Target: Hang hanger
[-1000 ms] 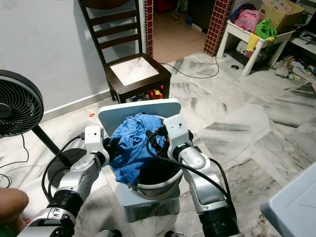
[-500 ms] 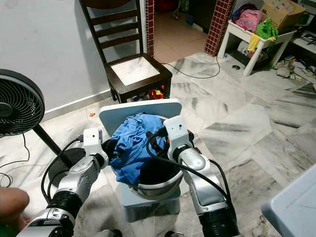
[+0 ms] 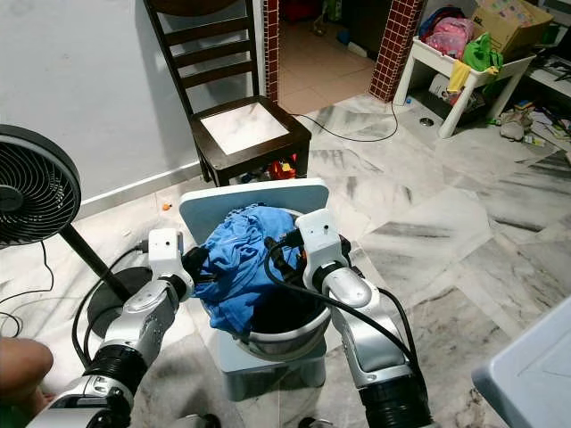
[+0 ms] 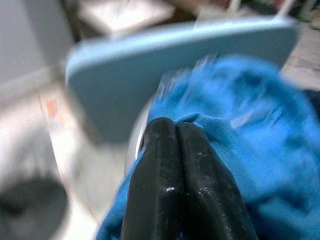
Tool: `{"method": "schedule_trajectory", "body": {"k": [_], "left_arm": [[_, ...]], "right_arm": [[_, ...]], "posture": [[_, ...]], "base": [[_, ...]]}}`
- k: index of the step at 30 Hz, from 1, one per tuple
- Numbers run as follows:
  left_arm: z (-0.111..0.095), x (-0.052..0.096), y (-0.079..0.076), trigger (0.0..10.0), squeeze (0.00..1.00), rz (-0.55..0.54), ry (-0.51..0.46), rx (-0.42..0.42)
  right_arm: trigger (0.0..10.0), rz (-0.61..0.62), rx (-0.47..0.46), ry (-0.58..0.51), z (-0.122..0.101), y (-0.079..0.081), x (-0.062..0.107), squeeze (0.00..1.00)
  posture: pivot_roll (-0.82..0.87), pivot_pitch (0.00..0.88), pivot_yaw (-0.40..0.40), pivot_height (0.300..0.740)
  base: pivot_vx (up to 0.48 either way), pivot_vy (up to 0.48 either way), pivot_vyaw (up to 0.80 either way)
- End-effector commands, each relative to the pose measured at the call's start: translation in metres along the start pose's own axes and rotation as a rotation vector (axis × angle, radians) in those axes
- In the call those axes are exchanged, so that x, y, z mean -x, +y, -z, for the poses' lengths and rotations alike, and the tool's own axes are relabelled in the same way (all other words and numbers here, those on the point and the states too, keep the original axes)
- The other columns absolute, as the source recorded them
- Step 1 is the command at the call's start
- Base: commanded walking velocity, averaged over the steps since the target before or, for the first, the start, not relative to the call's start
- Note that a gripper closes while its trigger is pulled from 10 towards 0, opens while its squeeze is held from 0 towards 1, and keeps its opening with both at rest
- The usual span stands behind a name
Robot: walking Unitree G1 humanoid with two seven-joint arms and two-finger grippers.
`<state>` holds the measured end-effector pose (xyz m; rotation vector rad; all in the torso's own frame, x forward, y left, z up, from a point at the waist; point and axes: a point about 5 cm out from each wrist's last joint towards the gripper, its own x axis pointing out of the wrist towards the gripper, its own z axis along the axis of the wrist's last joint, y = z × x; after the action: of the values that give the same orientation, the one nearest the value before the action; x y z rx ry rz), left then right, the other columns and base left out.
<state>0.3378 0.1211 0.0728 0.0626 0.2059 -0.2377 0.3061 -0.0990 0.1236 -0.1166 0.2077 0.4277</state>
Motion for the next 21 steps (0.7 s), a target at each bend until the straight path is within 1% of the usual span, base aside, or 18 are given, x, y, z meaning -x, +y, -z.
{"method": "schedule_trajectory", "body": {"k": [1, 2, 4, 5, 8, 11, 12, 15, 17, 19, 21], "left_arm": [[-0.011, -0.001, -0.013, 0.0, 0.0, 0.056, -0.063, -0.088], [-0.014, 0.0, -0.023, 0.0, 0.0, 0.097, -0.081, -0.111], [-0.015, 0.005, -0.054, 0.0, 0.0, 0.245, -0.104, -0.175], [-0.015, 0.005, -0.054, 0.0, 0.0, 0.245, -0.104, -0.175], [-0.011, 0.009, -0.071, 0.0, 0.0, 0.333, -0.105, -0.214], [-0.004, 0.021, -0.098, 0.0, 0.0, 0.497, -0.105, -0.286], [-0.002, 0.028, -0.11, 0.0, 0.0, 0.578, -0.101, -0.313], [0.003, 0.037, -0.125, 0.0, 0.0, 0.689, -0.081, -0.344], [0.009, 0.042, -0.131, 0.0, 0.0, 0.753, -0.052, -0.389], [0.017, 0.044, -0.131, 0.0, 0.0, 0.777, -0.008, -0.431], [0.018, 0.045, -0.13, 0.0, 0.0, 0.776, 0.006, -0.441]], "right_arm": [[10.0, -0.001, 0.004, -0.009, -0.003, 0.0, 0.0, 0.0], [10.0, 0.0, 0.004, -0.01, -0.003, 0.0, 0.0, 0.0], [10.0, 0.002, 0.004, -0.015, -0.005, 0.0, -0.002, 0.0], [10.0, 0.002, 0.004, -0.015, -0.005, 0.0, -0.002, 0.0], [10.0, 0.003, 0.004, -0.017, -0.005, 0.0, -0.002, 0.0], [10.0, 0.003, 0.005, -0.018, -0.006, 0.0, -0.002, 0.0], [10.0, 0.003, 0.006, -0.018, -0.006, 0.0, -0.002, 0.0], [10.0, 0.003, 0.006, -0.018, -0.006, 0.0, -0.003, 0.0], [10.0, 0.002, 0.006, -0.02, -0.006, 0.001, -0.004, 0.0], [10.0, -0.001, 0.005, -0.022, -0.007, 0.002, -0.005, 0.0], [10.0, -0.002, 0.005, -0.023, -0.007, 0.002, -0.005, 0.0]], "posture": [[0.01, 0.118, 0.007, 0.74], [0.01, 0.118, 0.007, 0.74], [0.01, 0.118, 0.007, 0.74], [0.01, 0.118, 0.007, 0.74], [0.01, 0.117, 0.008, 0.74], [0.01, 0.115, 0.007, 0.74], [0.01, 0.115, 0.007, 0.74], [0.02, 0.11, 0.006, 0.74], [0.02, 0.108, 0.005, 0.74], [0.02, 0.106, 0.005, 0.74], [0.02, 0.106, 0.005, 0.74]], "base": [[0.0, 0.0, 0.0], [0.0, 0.0, 0.0], [0.0, 0.0, 0.0], [0.0, 0.0, 0.0], [0.0, 0.0, 0.0], [0.0, 0.0, 0.0], [0.0, 0.0, 0.0], [0.0, 0.0, 0.0], [0.0, 0.0, 0.0], [0.0, 0.0, 0.0], [0.0, 0.0, 0.0]]}}
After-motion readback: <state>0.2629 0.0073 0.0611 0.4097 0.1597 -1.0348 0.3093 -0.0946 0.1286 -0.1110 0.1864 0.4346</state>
